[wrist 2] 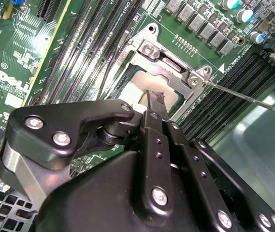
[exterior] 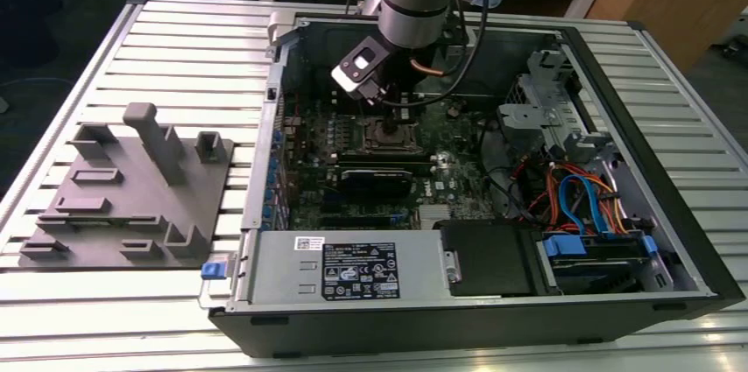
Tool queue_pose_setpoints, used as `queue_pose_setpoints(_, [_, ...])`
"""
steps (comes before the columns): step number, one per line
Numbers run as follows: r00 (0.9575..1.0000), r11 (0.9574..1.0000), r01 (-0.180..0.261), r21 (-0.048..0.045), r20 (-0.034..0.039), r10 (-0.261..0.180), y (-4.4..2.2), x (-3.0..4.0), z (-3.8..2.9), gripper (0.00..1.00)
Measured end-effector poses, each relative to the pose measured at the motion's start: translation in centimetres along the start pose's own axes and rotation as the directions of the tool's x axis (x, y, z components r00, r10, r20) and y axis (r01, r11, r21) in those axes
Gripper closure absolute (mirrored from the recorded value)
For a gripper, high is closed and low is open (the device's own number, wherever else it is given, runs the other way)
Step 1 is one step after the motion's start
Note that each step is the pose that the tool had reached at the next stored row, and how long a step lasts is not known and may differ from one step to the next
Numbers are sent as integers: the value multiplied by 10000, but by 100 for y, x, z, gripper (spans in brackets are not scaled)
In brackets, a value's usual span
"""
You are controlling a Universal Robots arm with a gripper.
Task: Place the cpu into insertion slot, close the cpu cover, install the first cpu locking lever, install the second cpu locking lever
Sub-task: 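Install the first cpu locking lever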
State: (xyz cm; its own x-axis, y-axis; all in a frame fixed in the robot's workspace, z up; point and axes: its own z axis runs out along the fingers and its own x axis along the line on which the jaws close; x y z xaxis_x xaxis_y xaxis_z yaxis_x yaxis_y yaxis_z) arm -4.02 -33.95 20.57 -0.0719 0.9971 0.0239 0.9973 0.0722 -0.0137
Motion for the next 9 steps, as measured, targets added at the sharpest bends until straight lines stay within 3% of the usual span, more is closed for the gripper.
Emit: queue_pose_setpoints(9, [10000, 10000, -1, -1, -1, 1, -1, 1, -53, 90])
